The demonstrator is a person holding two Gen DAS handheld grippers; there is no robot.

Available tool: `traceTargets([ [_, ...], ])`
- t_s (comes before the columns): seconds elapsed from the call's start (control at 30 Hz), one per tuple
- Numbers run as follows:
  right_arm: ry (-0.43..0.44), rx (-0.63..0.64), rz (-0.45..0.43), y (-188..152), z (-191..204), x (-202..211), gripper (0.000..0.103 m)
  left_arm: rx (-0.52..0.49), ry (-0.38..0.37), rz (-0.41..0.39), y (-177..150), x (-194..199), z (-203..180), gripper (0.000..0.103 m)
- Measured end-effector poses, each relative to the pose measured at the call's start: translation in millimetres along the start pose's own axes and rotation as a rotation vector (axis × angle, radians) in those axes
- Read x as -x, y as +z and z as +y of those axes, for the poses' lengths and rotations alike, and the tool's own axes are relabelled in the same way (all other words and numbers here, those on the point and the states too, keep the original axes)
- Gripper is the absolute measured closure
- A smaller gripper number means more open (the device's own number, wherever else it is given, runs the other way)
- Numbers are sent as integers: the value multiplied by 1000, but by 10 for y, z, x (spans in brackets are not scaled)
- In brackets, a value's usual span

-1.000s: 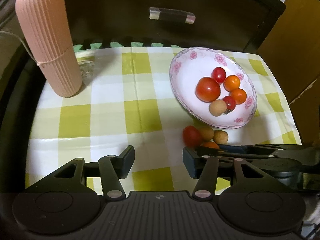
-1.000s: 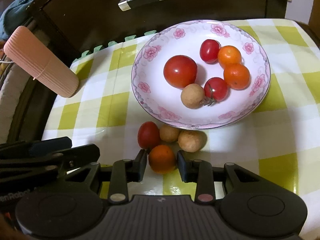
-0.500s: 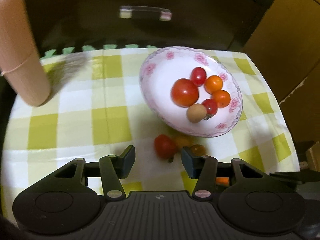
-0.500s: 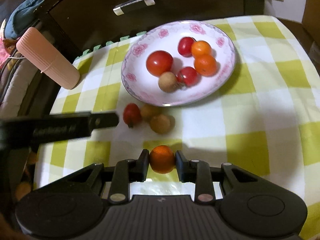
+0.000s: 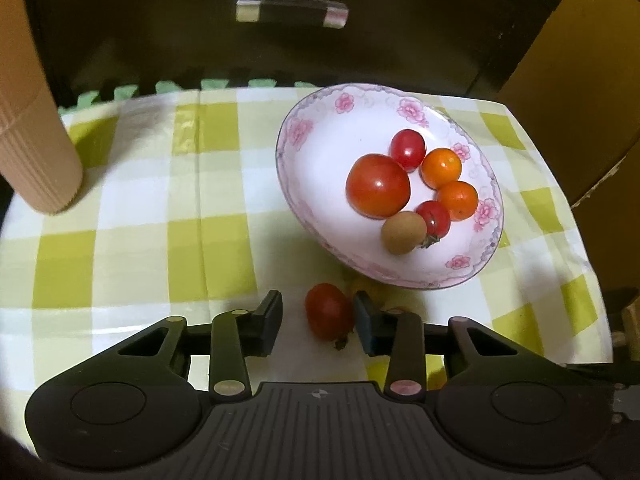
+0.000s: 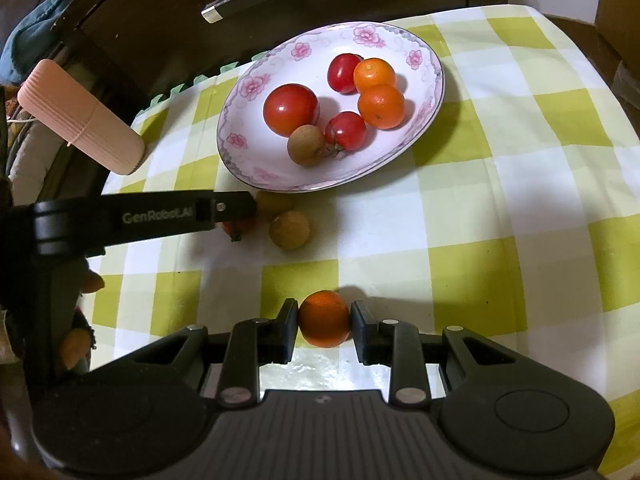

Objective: Organize fruits
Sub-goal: 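Grasp a red cherry tomato with the left gripper while the right gripper grasps a tangerine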

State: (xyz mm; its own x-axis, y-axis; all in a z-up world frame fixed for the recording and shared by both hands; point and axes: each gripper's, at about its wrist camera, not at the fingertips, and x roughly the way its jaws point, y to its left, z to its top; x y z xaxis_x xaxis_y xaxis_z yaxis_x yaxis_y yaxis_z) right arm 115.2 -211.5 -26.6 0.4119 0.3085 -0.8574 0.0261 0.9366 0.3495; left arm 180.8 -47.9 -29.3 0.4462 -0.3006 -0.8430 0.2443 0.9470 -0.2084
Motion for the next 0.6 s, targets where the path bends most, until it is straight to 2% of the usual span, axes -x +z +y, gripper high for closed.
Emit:
traceTargets([
  [0.13, -4, 2, -1, 1, 3, 1, 75, -9, 18, 8, -43, 61, -3, 55],
  [0.3, -12, 2, 0, 1, -13, 16, 75, -21, 84, 18, -113, 193, 63, 57],
  [0.5, -23, 11, -8, -2, -4, 45, 75, -40, 56, 7, -92, 197, -14, 53],
  [0.6, -53, 36, -10, -16, 13, 30, 75, -53, 88, 2, -107, 116, -43, 52],
])
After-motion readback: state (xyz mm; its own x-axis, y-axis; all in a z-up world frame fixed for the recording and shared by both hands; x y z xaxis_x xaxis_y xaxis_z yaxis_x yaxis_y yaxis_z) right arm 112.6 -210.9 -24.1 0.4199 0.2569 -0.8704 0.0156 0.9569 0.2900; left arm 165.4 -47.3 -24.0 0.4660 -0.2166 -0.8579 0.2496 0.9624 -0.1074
